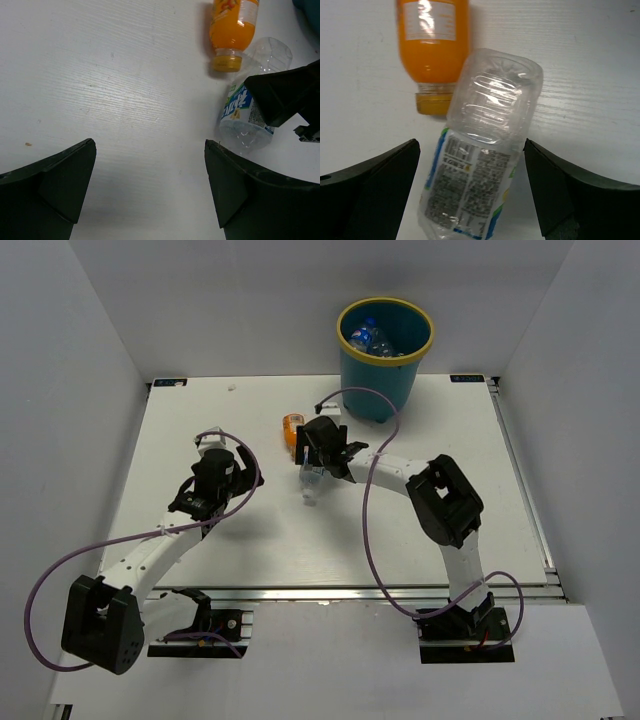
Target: Put the plastic bottles in the bin
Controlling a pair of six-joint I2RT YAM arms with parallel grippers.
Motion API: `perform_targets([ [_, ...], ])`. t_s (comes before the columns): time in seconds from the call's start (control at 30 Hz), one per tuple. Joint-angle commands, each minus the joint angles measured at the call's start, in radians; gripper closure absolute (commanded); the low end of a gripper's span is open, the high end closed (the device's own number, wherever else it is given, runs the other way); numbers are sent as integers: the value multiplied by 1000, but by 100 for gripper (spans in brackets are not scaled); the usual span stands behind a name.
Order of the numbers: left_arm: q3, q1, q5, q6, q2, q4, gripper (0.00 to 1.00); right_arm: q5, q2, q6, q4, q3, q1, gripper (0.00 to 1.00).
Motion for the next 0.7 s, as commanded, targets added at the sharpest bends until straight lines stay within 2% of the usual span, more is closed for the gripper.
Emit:
perform_targets([
  [0.0,23,5,3,-3,-26,0,2,105,32,25,-61,51,2,11],
  [0.1,14,5,22,-3,-40,18,2,170,36,16,-86,54,2,11],
  [0.23,11,5,33,-3,-47,26,2,170,33,-4,-83,47,-1,26],
  [0.3,14,5,27,-4,-47,21,2,152,38,-8,-83,48,-4,30],
  [0.43,13,5,15,-1,-53,15,2,116,17,-45,-72,45,-22,68],
  [0.5,10,5,12,-4,-56,19,2,122,-20,-98,-33,10,-21,78],
  [0.57,13,5,13,-1,-53,20,2,83,-104,-160,51,-31,-21,83],
  [0.67,17,5,3,0,-46,13,2,37,-212,-289,118,-41,-21,84],
])
